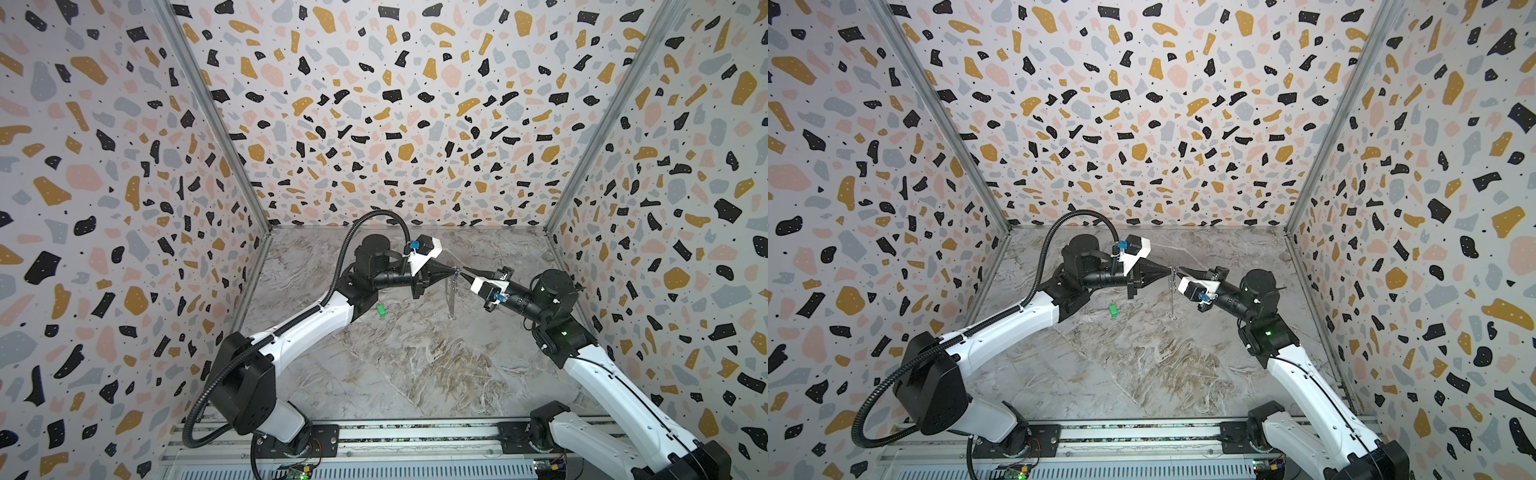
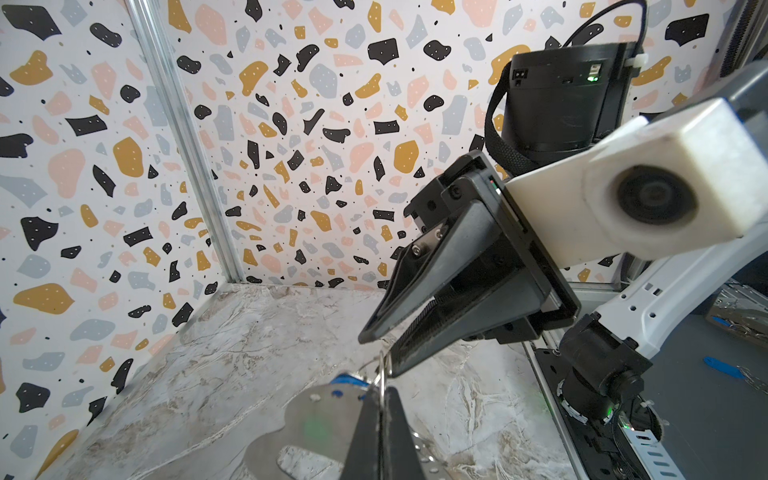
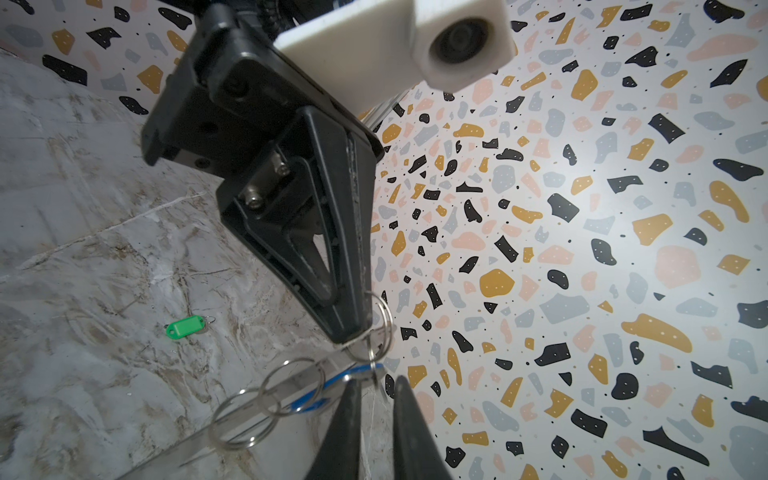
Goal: Remove the keys from the keyring
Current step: 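Hold the plate with the left gripper while the right gripper twists the ring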
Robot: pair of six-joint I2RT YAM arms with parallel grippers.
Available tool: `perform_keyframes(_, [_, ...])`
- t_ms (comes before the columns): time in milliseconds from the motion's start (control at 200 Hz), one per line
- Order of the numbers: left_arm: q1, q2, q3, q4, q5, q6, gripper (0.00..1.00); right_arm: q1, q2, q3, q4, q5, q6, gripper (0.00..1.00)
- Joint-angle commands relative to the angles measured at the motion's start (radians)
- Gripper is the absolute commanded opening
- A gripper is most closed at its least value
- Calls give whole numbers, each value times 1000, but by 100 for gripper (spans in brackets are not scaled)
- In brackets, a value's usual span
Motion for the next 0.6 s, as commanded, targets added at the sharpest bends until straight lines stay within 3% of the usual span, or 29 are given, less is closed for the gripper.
perform_keyframes(0, [1, -3, 55, 37, 13, 5, 0, 9, 2, 32, 27, 0, 11, 15])
perform_keyframes(305, [1, -2, 60, 19, 17, 11, 0, 21, 12, 31, 46, 14, 10, 14])
perform_keyframes(596, [1, -1, 72, -12, 15, 34, 0, 21, 8, 38, 49, 60, 45, 23])
